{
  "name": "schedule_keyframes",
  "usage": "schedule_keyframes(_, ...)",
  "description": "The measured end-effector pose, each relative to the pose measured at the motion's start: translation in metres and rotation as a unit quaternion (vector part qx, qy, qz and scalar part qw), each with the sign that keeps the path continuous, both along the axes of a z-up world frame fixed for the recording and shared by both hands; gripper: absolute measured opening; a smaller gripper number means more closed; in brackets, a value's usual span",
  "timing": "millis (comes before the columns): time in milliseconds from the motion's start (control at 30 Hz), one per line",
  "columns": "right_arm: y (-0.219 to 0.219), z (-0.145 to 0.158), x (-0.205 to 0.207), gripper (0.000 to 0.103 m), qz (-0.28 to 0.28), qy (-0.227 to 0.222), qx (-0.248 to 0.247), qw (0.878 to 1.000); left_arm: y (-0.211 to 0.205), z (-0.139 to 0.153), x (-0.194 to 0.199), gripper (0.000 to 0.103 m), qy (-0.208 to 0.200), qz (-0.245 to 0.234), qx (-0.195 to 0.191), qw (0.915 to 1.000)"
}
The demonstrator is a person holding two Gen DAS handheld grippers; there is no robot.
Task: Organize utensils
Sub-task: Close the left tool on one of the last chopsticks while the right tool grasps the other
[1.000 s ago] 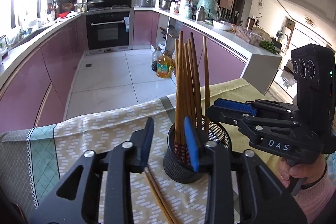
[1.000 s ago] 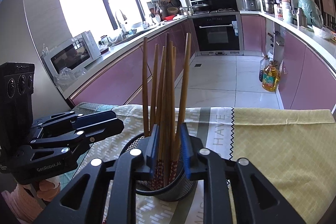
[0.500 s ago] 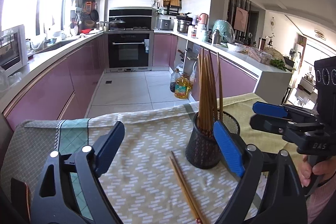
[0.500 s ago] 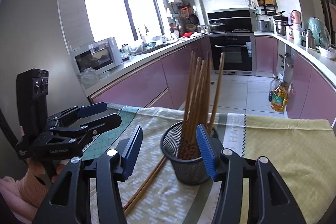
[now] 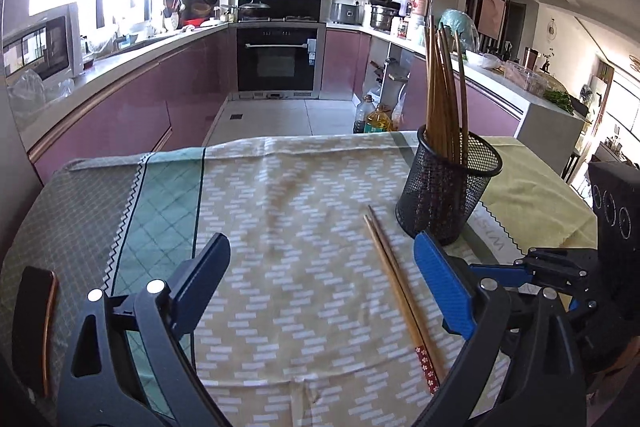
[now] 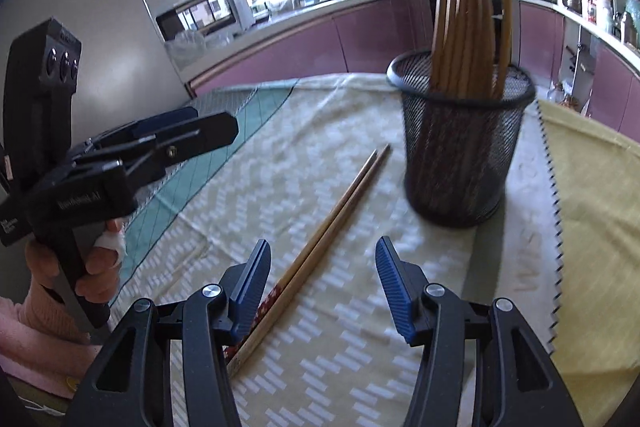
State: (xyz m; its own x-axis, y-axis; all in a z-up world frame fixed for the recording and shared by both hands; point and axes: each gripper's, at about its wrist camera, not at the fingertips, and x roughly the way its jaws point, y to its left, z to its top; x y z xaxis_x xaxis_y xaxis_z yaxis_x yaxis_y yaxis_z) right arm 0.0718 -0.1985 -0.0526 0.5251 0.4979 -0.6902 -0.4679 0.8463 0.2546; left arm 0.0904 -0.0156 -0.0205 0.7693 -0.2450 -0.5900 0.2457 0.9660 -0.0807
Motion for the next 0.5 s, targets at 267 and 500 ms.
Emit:
schedule_keyframes(267, 0.013, -0.014, -0.009, 0.053, -0.007, 0.005, -0.034, 0.999, 0.004, -0.018, -0.005, 0.089, 0.024, 0.003, 0.007, 0.9997)
schedule_keyframes(500, 0.018, -0.018, -0.016, 0.052, -0.011, -0.001, -0.062, 0.998, 0.006, -0.026, -0.008, 0.089, 0.037, 0.000, 0.007, 0.9993)
